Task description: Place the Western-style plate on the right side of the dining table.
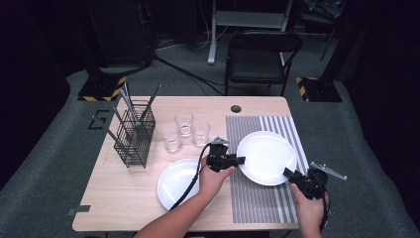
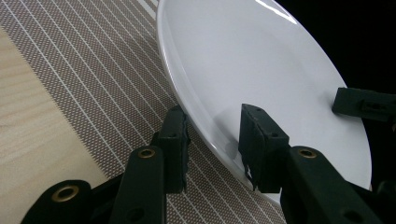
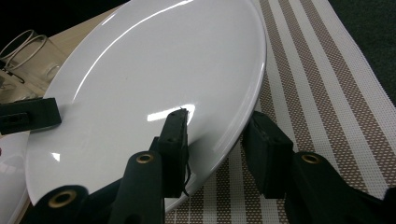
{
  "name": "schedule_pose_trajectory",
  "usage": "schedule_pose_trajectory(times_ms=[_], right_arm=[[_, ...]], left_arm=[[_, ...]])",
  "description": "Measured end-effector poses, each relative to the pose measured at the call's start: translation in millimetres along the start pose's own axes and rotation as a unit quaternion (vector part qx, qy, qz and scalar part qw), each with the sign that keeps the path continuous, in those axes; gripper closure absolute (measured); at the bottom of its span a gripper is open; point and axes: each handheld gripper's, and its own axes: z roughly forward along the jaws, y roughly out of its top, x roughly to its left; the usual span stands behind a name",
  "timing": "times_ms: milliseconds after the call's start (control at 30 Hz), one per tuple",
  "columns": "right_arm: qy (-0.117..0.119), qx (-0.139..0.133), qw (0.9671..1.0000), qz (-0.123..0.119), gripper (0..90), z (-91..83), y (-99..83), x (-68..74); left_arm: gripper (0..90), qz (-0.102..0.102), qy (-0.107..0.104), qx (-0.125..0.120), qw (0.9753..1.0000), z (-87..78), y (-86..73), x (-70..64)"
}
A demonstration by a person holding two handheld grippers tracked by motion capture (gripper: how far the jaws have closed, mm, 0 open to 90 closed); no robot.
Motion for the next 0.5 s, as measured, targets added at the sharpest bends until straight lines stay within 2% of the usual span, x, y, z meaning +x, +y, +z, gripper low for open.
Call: schedule_pose_trajectory(times_ms=[500], right_arm=[[-0.013, 0.009, 0.9997, 0.018, 61.8, 16.2, -4.1, -13.1]], left_arm=[[63.0, -0.023, 0.013, 0.010, 0.9996, 22.1, -3.6, 7.1]])
